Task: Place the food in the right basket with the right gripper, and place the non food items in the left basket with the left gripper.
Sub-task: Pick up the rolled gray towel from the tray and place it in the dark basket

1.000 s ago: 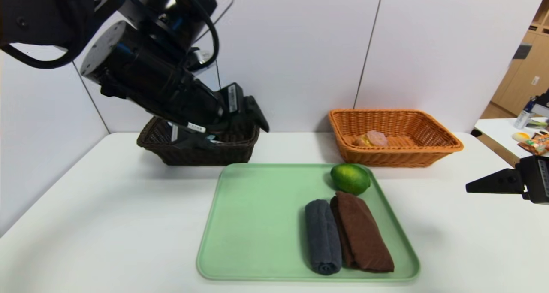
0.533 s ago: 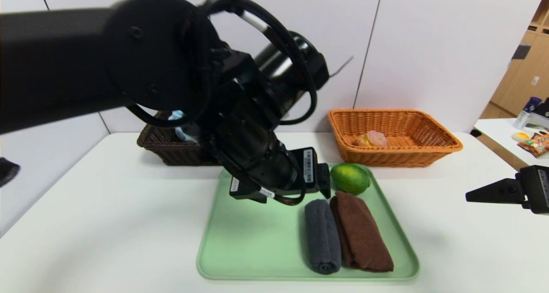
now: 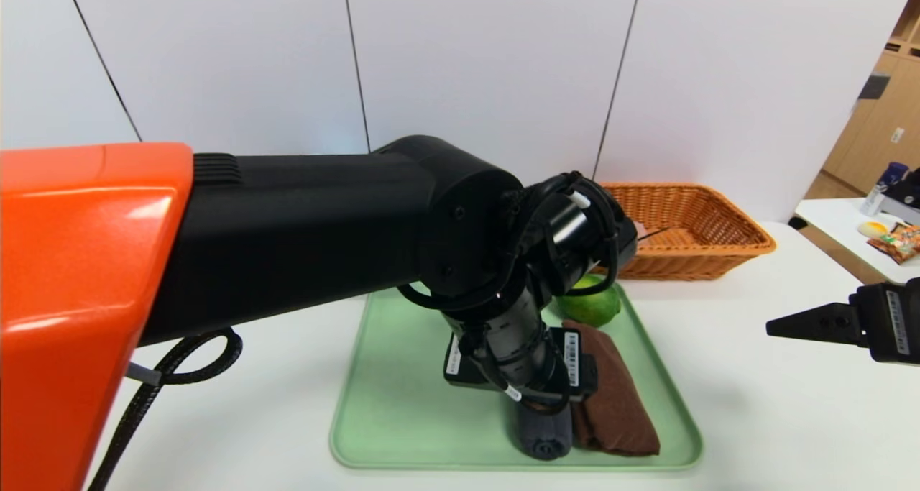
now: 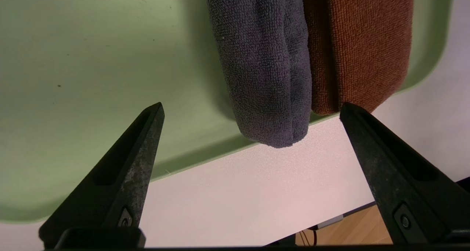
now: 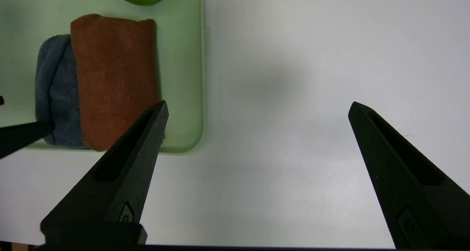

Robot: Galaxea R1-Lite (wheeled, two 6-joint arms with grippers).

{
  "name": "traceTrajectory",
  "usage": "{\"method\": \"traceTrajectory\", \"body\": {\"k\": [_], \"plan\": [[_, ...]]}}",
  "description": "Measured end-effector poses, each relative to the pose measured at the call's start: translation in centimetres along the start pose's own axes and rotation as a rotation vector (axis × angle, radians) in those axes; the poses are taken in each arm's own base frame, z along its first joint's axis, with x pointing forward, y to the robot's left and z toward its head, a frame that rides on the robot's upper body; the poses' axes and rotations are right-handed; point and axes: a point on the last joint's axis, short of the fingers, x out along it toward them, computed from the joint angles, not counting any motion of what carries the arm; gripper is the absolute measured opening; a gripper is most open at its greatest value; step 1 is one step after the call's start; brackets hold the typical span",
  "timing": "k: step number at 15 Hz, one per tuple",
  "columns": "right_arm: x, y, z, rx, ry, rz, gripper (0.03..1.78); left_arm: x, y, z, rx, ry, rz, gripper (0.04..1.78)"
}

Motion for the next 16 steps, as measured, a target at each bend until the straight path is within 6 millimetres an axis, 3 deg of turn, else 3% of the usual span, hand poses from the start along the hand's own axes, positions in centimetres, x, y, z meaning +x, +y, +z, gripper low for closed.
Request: {"method": "traceTrajectory", "body": {"k": [16], "plan": [[-0.5, -0.1, -0.6, -0.01, -0.016, 0.006, 1.71, 4.5, -0.3, 0.6, 0.027, -0.037, 0.079, 1.69]]}}
